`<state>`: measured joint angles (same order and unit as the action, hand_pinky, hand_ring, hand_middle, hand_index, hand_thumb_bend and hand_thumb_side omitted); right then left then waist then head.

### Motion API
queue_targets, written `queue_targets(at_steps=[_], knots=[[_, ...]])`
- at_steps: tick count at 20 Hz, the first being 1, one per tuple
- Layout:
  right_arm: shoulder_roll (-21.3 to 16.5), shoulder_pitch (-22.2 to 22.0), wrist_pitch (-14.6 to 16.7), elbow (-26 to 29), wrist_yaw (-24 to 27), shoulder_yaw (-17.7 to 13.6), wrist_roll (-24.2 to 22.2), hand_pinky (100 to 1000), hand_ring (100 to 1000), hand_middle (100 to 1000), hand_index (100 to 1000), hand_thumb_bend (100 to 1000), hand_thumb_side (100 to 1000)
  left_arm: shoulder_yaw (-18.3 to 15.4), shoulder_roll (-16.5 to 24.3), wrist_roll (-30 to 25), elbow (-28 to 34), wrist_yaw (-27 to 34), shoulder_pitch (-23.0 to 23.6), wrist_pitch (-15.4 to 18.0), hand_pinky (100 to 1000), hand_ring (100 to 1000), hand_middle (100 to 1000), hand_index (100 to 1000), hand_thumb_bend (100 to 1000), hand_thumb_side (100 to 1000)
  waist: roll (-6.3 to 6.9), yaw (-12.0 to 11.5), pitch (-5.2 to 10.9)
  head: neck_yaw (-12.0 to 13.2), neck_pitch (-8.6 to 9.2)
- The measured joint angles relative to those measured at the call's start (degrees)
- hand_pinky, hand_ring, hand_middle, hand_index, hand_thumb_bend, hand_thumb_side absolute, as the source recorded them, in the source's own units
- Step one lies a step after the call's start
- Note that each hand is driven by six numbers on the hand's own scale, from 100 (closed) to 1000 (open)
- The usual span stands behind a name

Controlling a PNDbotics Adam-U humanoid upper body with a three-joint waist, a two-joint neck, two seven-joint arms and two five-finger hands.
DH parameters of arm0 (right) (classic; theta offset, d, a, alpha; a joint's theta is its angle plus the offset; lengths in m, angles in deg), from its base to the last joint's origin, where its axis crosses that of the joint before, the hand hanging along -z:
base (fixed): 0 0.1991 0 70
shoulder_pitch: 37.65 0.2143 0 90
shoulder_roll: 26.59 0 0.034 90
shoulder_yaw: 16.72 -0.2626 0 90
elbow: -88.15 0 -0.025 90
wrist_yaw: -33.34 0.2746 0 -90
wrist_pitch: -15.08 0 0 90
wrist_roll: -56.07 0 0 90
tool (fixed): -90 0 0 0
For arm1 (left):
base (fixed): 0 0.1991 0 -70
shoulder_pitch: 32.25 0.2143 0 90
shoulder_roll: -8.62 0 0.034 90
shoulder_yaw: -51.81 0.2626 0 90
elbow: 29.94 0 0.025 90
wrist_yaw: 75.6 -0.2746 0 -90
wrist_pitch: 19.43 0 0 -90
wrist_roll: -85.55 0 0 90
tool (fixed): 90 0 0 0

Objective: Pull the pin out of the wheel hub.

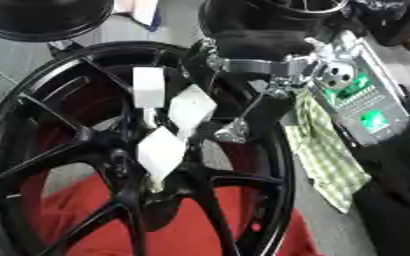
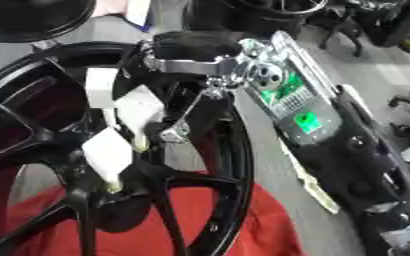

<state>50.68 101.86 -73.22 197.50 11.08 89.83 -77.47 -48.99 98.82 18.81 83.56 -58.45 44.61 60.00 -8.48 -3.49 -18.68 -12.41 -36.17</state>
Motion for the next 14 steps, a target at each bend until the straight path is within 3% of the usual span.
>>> queue_targets(at_steps=[10, 14], knots=[[-4.42, 0.85, -3.41, 2.42, 6.41, -3.81, 0.75, 637, 517, 267, 449, 179, 100, -0.01, 0.00, 0.04, 0.00, 0.00, 0.12, -0.03, 753, 526, 565, 665, 100, 800, -0.31, 0.28, 0.54, -0.32, 0.01], [-8.03, 0.28, -5.10, 1.45, 9.20, -7.26, 2.62, 648, 518, 265, 454, 134, 100, -0.06, 0.00, 0.10, 0.00, 0.00, 0.35, -0.03, 754, 526, 565, 665, 100, 799, -0.45, 0.73, 0.80, -0.29, 0.04]])
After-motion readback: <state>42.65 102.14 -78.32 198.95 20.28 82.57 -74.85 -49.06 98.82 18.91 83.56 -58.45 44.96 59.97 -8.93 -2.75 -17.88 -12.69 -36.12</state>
